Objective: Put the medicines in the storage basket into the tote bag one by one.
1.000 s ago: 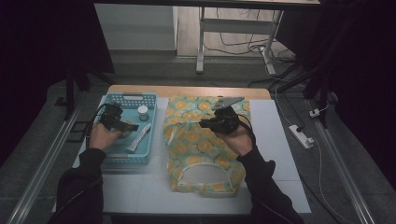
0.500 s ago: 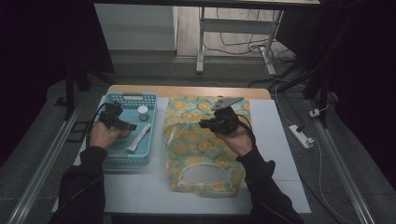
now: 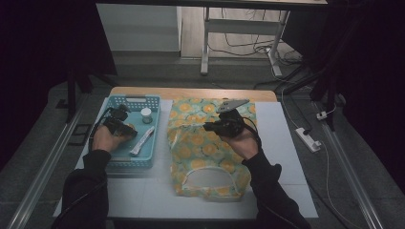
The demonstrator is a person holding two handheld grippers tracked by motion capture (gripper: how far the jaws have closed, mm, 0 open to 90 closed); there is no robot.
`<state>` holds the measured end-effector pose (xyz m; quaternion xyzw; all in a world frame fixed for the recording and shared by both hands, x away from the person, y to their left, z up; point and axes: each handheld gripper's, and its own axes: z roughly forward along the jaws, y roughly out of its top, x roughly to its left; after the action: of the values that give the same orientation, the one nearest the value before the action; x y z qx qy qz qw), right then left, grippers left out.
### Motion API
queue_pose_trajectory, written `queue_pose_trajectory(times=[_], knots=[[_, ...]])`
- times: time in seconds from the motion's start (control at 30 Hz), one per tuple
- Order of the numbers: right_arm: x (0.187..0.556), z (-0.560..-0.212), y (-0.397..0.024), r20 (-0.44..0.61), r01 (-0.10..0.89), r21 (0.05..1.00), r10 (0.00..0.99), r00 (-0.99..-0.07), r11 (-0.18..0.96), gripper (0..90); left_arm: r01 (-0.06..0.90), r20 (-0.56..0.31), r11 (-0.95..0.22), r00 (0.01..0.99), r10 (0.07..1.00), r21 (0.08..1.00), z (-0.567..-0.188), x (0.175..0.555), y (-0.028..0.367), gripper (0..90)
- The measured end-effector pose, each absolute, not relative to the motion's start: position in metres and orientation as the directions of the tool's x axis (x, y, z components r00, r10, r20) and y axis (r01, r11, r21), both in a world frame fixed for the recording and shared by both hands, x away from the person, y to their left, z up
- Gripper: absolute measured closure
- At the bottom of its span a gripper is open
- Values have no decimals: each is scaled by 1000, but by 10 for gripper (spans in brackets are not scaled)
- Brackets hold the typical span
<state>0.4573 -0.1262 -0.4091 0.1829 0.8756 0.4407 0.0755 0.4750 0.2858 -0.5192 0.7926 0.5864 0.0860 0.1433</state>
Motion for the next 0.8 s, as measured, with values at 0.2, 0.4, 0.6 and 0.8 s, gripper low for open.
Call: queue_pose_trajectory(times=[0.2, 0.4, 0.6, 0.8], knots=[[458, -409, -127, 30, 255, 800, 388, -921, 542, 900, 915, -71, -243, 280, 957, 323, -518, 475, 286, 203], [459, -410, -127, 31, 257, 802, 392, -919, 539, 900, 902, -121, -221, 283, 951, 372, -511, 471, 289, 203], [459, -410, -128, 29, 258, 802, 396, -918, 539, 900, 874, -138, -233, 317, 938, 426, -498, 467, 286, 203], [460, -410, -128, 29, 258, 804, 398, -917, 536, 900, 847, -149, -241, 347, 926, 473, -485, 459, 282, 203]])
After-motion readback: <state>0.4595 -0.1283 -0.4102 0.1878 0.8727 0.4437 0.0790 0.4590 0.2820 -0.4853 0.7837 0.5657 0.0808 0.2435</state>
